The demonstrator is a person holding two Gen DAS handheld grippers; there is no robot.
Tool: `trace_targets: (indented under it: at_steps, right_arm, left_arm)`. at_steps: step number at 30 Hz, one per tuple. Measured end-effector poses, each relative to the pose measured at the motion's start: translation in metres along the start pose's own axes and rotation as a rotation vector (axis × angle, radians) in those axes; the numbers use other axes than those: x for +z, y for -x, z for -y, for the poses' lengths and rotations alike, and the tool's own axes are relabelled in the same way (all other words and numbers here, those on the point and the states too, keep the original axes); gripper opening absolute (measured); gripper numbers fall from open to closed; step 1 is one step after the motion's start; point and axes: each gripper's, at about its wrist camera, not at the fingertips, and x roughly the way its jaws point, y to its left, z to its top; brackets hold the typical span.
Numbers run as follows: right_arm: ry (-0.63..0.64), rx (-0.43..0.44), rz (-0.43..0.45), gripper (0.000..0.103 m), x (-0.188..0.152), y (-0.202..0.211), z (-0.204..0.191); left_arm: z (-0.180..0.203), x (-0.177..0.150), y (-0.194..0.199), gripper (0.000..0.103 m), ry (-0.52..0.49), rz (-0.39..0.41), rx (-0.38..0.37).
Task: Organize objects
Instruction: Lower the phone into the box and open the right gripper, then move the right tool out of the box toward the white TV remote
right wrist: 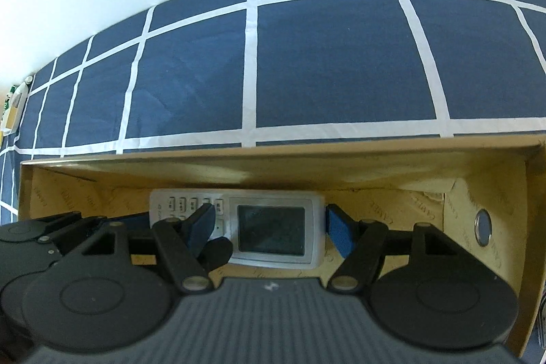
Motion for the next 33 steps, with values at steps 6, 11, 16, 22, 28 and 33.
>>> trace_targets:
  at_steps: [6,11,16,22,28,33]
  right_arm:
    - [-0.007,0.000,-0.001,0.071,0.003,-0.004,0.001]
    - [0.005,-0.007,0.016,0.071,0.001,0.003,0.000]
    - [0.023,0.003,0.026,0.071,-0.002,0.018,-0.005]
    - [0.035,-0.004,0.063,0.071,-0.014,0.050,-0.011]
    - [0.054,-0.025,0.096,0.074,-0.030,0.085,-0.018]
    - [0.072,-0.043,0.120,0.086,-0.048,0.112,-0.022]
  left_arm:
    - [-0.001,0.002,-0.002,0.073,0.006,0.000,-0.004]
    - [0.002,-0.001,0.006,0.075,0.016,0.011,0.013]
    - [0.007,-0.009,0.025,0.075,0.022,0.028,0.019]
    - [0.021,-0.025,0.061,0.086,0.019,0.079,0.037]
    - [0.037,-0.044,0.091,0.094,0.022,0.108,0.060]
    - [0.047,-0.067,0.112,0.096,0.023,0.124,0.079]
